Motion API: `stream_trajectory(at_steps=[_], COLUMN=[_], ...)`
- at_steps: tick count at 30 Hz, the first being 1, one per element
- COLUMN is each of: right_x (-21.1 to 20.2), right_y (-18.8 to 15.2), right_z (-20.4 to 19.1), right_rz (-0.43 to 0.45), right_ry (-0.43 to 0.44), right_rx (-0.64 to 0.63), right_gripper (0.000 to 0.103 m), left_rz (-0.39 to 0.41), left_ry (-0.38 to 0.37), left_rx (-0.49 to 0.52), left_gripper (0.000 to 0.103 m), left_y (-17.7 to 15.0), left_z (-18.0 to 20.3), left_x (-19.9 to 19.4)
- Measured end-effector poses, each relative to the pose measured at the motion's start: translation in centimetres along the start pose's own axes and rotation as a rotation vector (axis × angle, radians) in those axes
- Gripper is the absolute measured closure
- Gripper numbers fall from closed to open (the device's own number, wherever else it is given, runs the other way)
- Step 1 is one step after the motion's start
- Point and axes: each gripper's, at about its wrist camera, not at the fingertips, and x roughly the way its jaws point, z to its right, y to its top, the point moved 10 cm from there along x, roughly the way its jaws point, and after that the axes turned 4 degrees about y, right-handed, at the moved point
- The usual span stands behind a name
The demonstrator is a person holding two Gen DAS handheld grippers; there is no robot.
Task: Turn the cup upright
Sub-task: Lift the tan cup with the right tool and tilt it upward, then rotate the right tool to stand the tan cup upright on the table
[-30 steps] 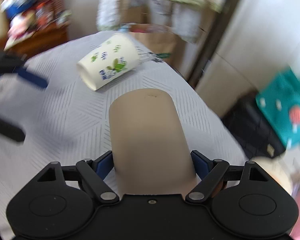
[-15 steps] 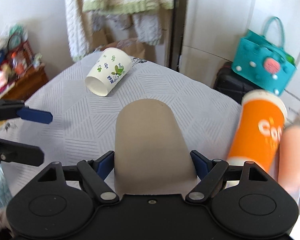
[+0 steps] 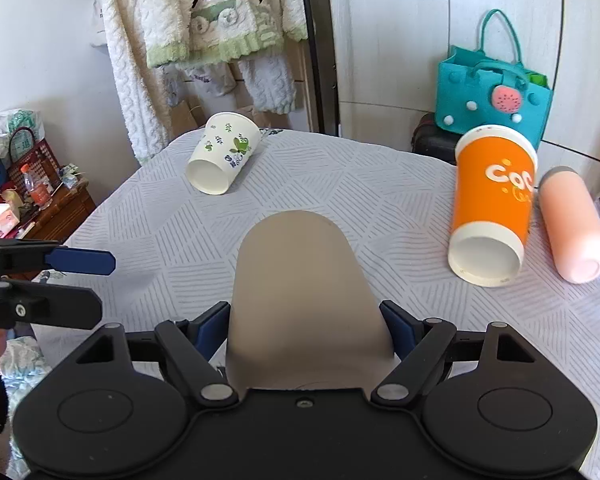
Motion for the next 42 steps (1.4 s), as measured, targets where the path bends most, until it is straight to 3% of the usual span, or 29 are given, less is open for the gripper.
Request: stream_trajectory(at_steps=[10, 14, 16, 20, 27, 33, 36, 39, 42], right_x=[0.5, -0.5, -1.3, -2.0, -1.6, 0.2, 1.0, 1.4, 1.7], right_y=[-1.5, -1.4, -1.2, -1.0, -0.4, 0.3, 0.3, 0.1, -0.1], right_z=[0.3, 0.2, 0.1, -0.1, 0.0, 0.0, 0.3, 0.4, 0.4], right_rz=[-0.005, -0.001, -0.006, -0.073, -0.194, -0.262, -0.306, -0.326, -0.334], right_ry=[0.025, 0.087, 0.135, 0.240, 0.322, 0.246, 0.243, 0.245, 0.248], right_rx=[0.012, -0.019, -0.032, -0.052, -0.073, -0.172, -0.183, -0.202, -0.202], right_gripper=[0.019, 0.009, 0.004, 0.004, 0.004, 0.004, 0.004, 0.004, 0.011], left_rz=[-0.036, -0.069, -0.086, -0.163, -0.276, -0.338, -0.323, -0.307, -0.291], left_ry=[-0.085, -0.121, -0.141, -0.169, -0.243, -0.245, -0.233, -0.206, -0.214], left_rx=[-0.087, -0.111, -0.172, -0.239, -0.361, -0.398, -0.392, -0.367, -0.352], left_gripper=[0.000, 0.000, 0.000, 0.000, 0.000, 0.002, 0.004, 0.017, 0.017], left_y=[0.1, -0.3, -0.4, -0.5, -1.4, -2.0, -1.6, -1.2, -1.1], left_z=[1.4, 2.7, 2.8, 3.3, 4.4, 5.1, 5.1, 4.9, 5.0], left_x=[2.2, 3.5, 4.5, 6.6, 9.0, 11.1, 11.2, 11.2, 11.3])
